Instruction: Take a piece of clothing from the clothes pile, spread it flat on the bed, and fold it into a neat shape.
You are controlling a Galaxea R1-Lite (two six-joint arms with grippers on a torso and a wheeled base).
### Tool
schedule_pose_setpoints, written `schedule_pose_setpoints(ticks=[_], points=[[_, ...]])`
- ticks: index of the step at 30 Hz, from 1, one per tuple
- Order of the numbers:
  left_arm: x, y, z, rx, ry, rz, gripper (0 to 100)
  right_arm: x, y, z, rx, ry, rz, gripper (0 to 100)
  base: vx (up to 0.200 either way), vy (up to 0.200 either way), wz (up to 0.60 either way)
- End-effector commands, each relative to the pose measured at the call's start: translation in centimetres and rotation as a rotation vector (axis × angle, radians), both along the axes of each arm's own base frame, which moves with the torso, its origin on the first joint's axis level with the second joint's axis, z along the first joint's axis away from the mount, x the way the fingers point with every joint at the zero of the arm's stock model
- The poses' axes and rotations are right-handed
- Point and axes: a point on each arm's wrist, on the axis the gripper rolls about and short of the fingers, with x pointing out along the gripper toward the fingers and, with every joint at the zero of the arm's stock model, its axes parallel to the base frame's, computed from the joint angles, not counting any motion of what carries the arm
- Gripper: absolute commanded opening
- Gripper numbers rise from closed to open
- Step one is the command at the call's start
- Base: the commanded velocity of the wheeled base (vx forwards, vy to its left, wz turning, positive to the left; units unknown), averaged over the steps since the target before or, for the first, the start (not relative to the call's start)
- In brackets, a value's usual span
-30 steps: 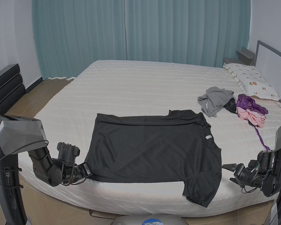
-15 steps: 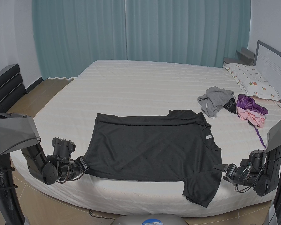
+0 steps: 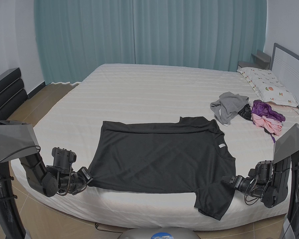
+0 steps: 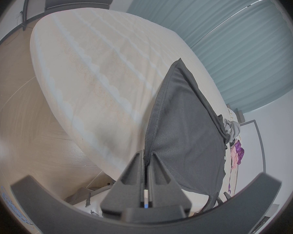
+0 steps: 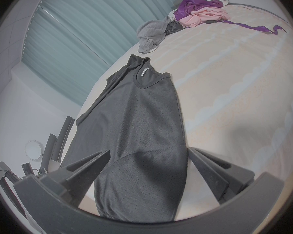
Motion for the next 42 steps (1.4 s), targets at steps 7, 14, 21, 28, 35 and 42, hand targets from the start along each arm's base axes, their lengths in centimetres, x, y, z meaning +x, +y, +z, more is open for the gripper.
schedule_pose_setpoints(ticks=[7,14,21,28,35,42], points=[[-0.2,0.1,-0.2,0.000,0.013,0.001,0,1.1,-0.2,-0.7,-0.004,-0.024,-0.012,0,0.000,0.000,0.00],[-0.2,0.1,-0.3,0.002,0.014,0.002,0,3.2,-0.6,0.3,-0.002,-0.099,-0.031,0,0.000,0.000,0.00],[-0.1,0.1,-0.2,0.000,0.011,0.001,0,4.5,-0.3,0.5,-0.003,-0.108,-0.023,0,0.000,0.000,0.00],[-0.1,0.1,-0.2,0.000,0.011,0.001,0,4.6,-0.6,0.2,-0.005,-0.095,-0.031,100,0.000,0.000,0.00],[-0.1,0.1,-0.2,0.000,0.011,0.001,0,2.6,-1.5,1.8,-0.025,-0.083,-0.027,100,0.000,0.000,0.00],[-0.1,0.0,-0.2,0.001,0.010,0.002,0,-0.2,-1.6,1.1,-0.074,-0.022,0.069,100,0.000,0.000,0.00]])
